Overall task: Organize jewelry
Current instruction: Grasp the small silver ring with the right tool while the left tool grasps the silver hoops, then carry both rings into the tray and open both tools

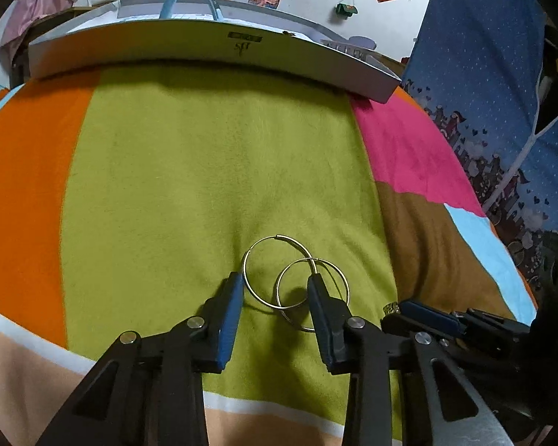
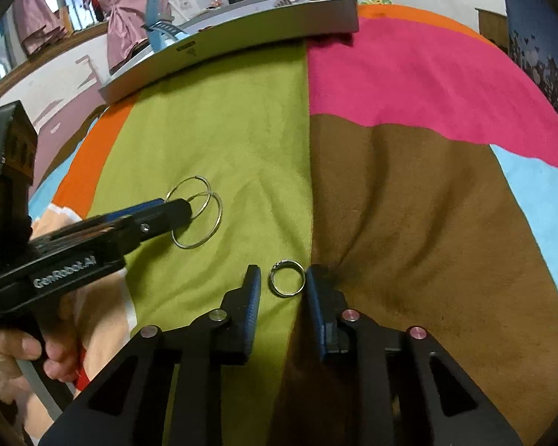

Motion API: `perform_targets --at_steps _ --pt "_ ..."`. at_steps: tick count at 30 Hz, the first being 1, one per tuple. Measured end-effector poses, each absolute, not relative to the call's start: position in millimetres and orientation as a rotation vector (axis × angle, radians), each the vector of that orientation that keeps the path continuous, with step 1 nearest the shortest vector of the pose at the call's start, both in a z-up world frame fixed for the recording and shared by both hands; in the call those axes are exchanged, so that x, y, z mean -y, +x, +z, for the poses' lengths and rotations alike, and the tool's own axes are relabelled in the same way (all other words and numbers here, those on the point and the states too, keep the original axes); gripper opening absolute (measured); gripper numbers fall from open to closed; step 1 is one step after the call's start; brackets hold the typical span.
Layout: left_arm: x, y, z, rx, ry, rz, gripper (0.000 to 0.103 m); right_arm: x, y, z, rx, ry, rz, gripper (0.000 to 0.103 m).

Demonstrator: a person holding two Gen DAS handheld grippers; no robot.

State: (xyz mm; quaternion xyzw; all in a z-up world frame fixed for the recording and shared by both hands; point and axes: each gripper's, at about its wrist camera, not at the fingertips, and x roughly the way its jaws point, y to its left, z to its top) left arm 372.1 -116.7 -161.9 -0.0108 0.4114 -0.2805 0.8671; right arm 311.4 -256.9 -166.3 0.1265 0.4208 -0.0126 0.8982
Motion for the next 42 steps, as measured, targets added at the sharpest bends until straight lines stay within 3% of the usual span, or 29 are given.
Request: perform_targets --at_steps 6,9,22,42 --pt "119 371 -164 -0.875 0.003 -0.549 0.009 250 314 -169 -0.865 0.274 -0.026 0.021" --pt "116 371 -165 -0.875 -0.022 -0.563 0.005 247 316 -170 -0.861 0.278 -0.034 0.019" --pt "105 357 -133 -0.861 -0.091 -0.483 0.004 265 290 -155 -0.777 0.296 -0.04 0.018" --pt "54 394 -16 -0.666 -0.161 -0.284 0.003 256 312 -74 -0.506 0.173 0.033 0.018"
